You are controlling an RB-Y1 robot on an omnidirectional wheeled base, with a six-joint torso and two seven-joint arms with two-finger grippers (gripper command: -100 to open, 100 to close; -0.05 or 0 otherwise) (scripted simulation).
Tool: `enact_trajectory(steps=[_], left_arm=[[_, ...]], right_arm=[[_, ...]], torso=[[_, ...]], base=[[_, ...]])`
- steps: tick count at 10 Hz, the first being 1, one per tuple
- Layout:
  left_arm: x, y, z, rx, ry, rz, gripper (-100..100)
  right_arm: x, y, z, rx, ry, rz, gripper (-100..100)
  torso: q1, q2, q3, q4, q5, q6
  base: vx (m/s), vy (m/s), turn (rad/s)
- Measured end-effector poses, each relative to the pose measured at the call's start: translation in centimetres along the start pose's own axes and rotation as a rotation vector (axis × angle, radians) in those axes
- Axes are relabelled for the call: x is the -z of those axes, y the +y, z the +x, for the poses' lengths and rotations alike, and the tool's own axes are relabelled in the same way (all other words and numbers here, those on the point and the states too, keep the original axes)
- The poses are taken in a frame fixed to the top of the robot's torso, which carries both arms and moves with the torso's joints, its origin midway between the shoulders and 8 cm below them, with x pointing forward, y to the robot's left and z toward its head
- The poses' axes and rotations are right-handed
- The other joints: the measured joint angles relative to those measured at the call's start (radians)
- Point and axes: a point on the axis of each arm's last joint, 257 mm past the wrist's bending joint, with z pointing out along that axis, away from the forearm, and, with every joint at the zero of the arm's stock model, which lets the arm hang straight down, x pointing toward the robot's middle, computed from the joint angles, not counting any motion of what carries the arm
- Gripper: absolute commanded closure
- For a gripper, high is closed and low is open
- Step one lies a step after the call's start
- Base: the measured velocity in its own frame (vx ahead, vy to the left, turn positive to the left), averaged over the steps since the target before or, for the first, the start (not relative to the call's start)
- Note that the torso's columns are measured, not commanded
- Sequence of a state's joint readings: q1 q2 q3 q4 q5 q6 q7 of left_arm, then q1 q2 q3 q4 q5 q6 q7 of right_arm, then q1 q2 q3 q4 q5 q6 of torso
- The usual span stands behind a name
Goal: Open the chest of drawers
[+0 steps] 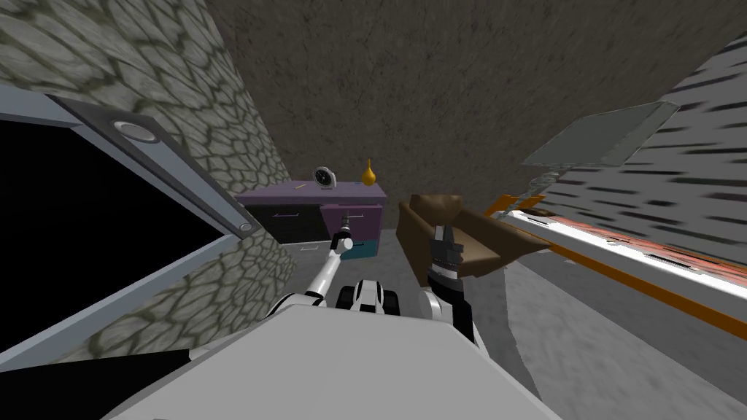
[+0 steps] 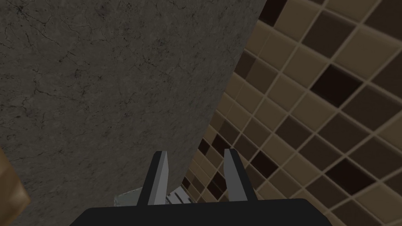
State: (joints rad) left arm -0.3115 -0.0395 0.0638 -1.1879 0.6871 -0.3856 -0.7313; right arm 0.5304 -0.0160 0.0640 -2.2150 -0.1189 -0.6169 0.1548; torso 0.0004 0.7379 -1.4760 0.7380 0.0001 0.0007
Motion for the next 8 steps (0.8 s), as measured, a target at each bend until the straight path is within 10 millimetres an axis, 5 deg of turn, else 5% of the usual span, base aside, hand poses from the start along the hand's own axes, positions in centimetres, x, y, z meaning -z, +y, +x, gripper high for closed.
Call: enact_trajectory(steps=[2,3,8], left_arm=[[0.2,-0.2,-0.5,-0.011,-0.013,-0.003,-100],[0.2,-0.2,-0.5,-0.016,-0.014,-0.003,100],[-0.8,0.5,0.5,-0.028,0.030,0.003,100]], right_arm=[[0.0,0.0,0.0,0.000,0.000,0.000,0],[0.0,0.0,0.0,0.000,0.000,0.000,0],[0.0,0.0,0.0,0.000,0.000,0.000,0]], torso=[[-0.001,0.000,0.000,0.000,0.000,-0.001],[-0.002,0.000,0.000,0.000,-0.001,-0.001],[-0.004,0.003,0.002,0.003,-0.002,0.006]], base=[[-0.001,0.020,0.022],[-0.005,-0.045,0.248],[0.001,-0.065,0.133]])
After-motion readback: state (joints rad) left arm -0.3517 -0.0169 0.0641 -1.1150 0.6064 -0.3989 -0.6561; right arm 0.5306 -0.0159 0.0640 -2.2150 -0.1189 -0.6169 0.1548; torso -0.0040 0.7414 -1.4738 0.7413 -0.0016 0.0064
